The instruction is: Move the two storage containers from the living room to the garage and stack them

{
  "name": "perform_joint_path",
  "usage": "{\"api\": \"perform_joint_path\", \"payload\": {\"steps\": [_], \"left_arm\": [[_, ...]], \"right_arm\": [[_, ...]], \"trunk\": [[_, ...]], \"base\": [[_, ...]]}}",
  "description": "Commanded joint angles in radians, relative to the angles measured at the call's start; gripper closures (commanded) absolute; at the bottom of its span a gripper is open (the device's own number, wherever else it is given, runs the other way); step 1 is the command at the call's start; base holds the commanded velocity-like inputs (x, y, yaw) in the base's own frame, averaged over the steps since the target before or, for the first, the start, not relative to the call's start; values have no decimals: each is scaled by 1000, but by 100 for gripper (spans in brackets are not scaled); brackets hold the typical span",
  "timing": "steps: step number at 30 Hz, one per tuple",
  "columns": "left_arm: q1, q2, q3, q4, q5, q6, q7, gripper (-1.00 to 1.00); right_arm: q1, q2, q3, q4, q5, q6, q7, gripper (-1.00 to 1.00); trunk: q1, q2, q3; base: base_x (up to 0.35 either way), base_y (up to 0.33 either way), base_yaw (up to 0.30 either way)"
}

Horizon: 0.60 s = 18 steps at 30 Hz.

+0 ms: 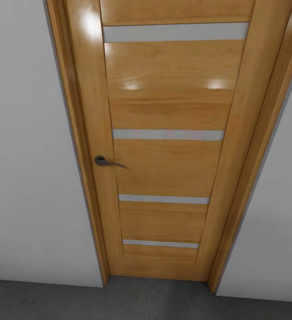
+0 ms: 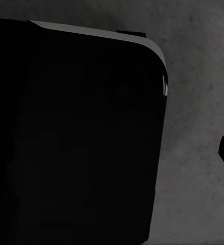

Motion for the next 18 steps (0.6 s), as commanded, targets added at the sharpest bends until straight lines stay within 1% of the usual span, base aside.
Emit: {"api": "perform_joint_path", "payload": {"steps": [1, 11, 15, 18], "left_arm": [[0, 0, 5, 0, 7, -2, 1, -100], [0, 0, 5, -1, 7, -2, 1, -100], [0, 0, 4, -1, 7, -2, 1, -100], [0, 0, 5, -1, 7, -2, 1, -100]], "right_arm": [[0, 0, 4, 0, 3, -3, 0, -100], [0, -1, 4, 0, 3, -4, 0, -100], [0, -2, 4, 0, 3, -3, 0, -100], [0, -3, 4, 0, 4, -3, 0, -100]], "trunk": [[0, 0, -1], [0, 0, -1], [0, 0, -1], [0, 0, -1]], "base": [[0, 0, -28], [0, -7, -6], [0, -162, 0], [0, -91, 0]]}}
